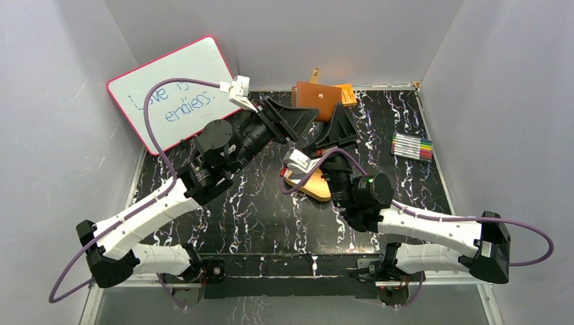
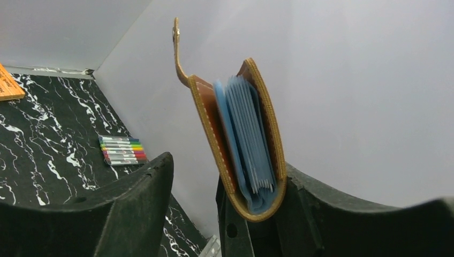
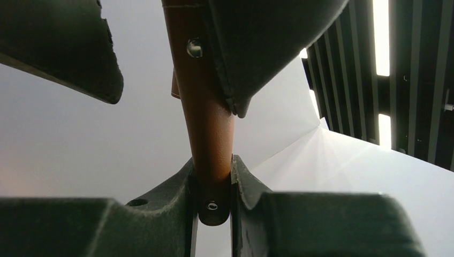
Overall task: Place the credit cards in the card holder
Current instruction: Turn over the card holder at the center of the board.
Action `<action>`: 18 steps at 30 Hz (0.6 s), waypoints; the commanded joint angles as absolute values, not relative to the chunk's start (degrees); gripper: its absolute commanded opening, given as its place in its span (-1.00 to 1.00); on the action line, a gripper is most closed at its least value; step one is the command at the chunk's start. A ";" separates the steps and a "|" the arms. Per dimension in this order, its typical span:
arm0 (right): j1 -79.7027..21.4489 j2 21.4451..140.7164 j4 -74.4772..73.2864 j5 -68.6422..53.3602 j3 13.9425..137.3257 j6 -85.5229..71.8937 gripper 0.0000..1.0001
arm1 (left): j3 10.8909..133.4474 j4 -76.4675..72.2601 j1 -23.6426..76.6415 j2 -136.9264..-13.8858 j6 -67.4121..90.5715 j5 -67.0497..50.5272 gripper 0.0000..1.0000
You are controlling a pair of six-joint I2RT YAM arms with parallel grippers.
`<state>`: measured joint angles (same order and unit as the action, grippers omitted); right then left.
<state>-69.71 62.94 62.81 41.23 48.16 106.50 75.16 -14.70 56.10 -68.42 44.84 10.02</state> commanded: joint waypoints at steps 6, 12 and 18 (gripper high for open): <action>-70.14 61.62 67.82 41.11 48.69 106.19 -1.00 | 76.20 -16.51 56.27 -66.91 46.36 12.83 0.19; -70.38 61.81 67.77 41.13 48.77 106.28 -1.00 | 76.45 -16.74 56.26 -67.10 46.28 13.37 0.30; -70.44 61.97 67.68 41.14 48.78 106.34 -1.00 | 75.88 -17.75 56.22 -67.16 46.36 13.36 0.18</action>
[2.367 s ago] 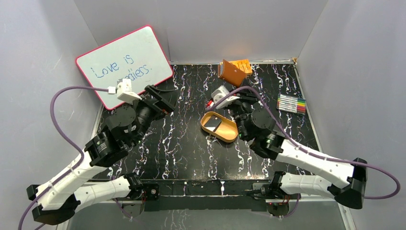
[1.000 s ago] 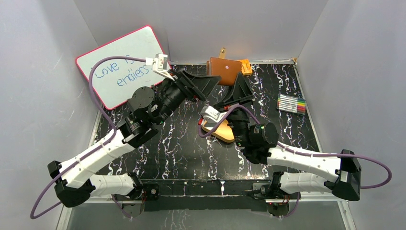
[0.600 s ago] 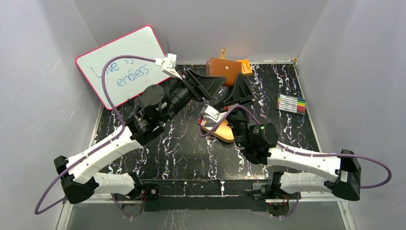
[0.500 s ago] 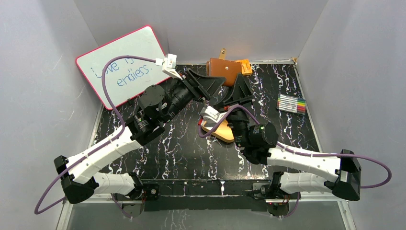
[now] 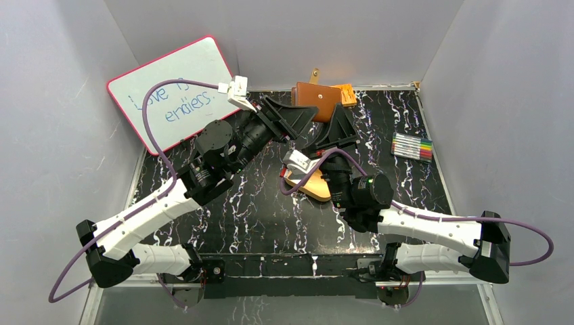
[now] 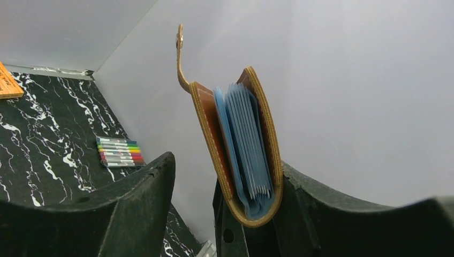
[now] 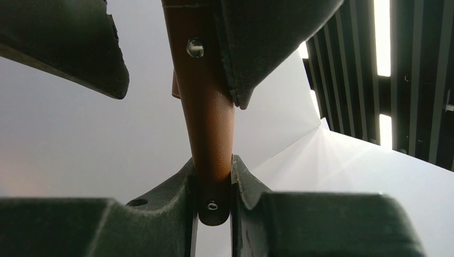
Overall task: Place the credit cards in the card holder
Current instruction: Turn over the card holder at the center of the board.
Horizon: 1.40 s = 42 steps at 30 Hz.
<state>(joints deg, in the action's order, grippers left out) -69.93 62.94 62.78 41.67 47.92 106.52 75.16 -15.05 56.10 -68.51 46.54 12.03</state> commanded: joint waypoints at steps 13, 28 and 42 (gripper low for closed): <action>-70.62 62.09 67.81 41.30 48.95 106.31 -1.00 | 76.78 -18.22 56.24 -68.37 45.73 13.00 0.39; -71.18 62.55 68.03 41.42 49.21 106.37 -1.00 | 77.19 -19.28 56.30 -69.26 44.69 13.18 -0.13; -73.48 61.96 60.71 44.91 51.09 101.43 -0.54 | 74.73 -18.26 56.25 -66.49 42.31 16.43 -1.00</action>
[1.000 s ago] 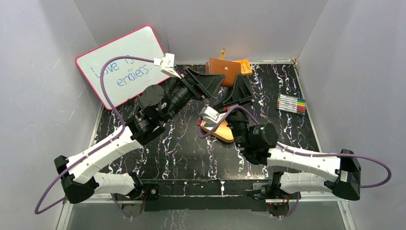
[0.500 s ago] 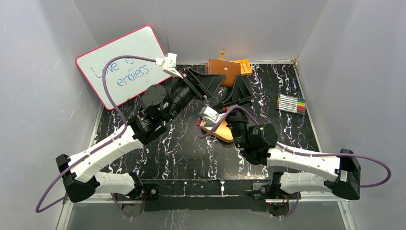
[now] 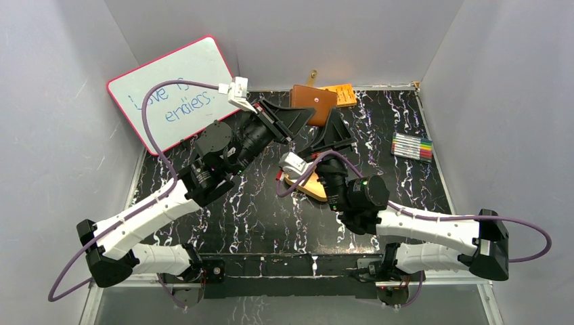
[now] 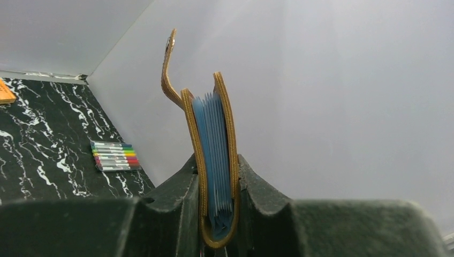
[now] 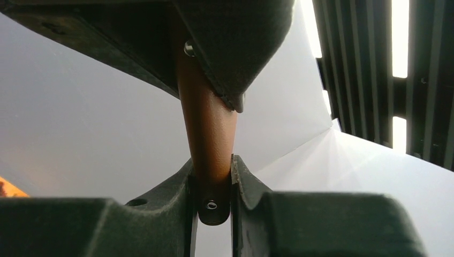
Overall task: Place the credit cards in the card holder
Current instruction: Turn over the card holder at the center of the board.
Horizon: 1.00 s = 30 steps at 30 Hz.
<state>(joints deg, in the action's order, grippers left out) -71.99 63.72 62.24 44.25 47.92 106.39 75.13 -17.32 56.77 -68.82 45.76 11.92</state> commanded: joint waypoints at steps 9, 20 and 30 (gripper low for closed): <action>-79.65 61.65 13.48 51.49 63.94 74.40 0.97 | 70.41 -11.48 56.18 -60.13 34.17 27.87 -1.00; -77.32 69.10 -20.37 22.81 87.04 25.44 0.97 | 62.83 4.51 56.19 -43.38 24.27 36.83 -1.00; -40.53 67.70 -9.58 -17.36 85.09 -12.04 0.97 | 62.60 19.88 56.21 -42.58 27.97 6.09 -1.00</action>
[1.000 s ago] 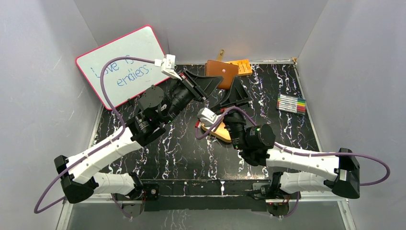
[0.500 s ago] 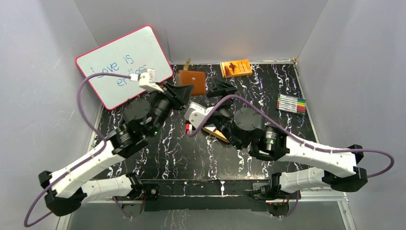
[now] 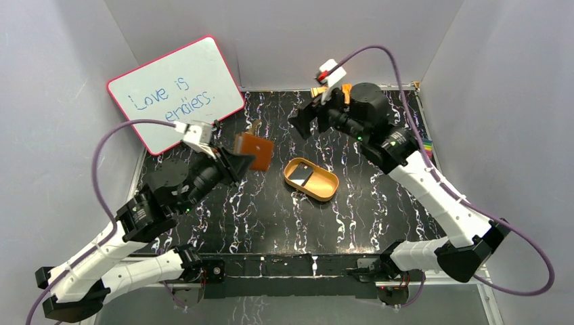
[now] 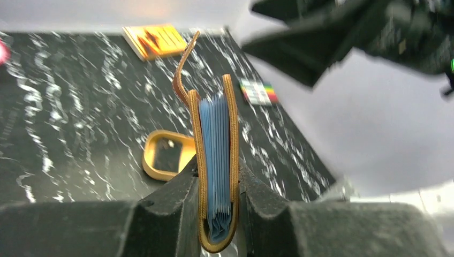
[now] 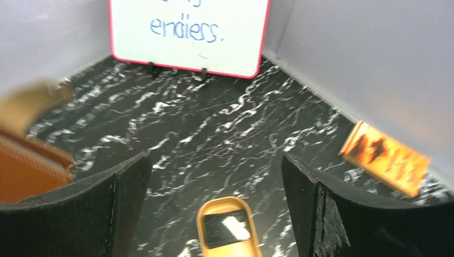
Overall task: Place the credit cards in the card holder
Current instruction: Turn over the card holder at the center of the board, then close the card holder.
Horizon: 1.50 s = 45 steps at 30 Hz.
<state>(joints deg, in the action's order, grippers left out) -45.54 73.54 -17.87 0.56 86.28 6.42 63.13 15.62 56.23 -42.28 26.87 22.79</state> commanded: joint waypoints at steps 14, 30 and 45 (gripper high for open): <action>-39.48 47.93 -32.10 -30.37 79.34 -4.15 0.86 | 56.43 9.83 56.19 -40.48 30.24 -27.82 -1.00; -39.49 38.37 -12.87 -40.61 62.46 -21.53 0.72 | 52.20 3.01 56.16 -36.11 32.00 -35.92 -1.00; -39.52 45.38 -11.43 -49.64 63.78 -25.18 0.27 | 52.24 6.42 56.18 -35.00 28.86 -36.65 -1.00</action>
<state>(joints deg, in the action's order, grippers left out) -39.46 44.58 -14.48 -47.00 62.46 -24.14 51.27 6.94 56.21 -36.14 29.98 -35.33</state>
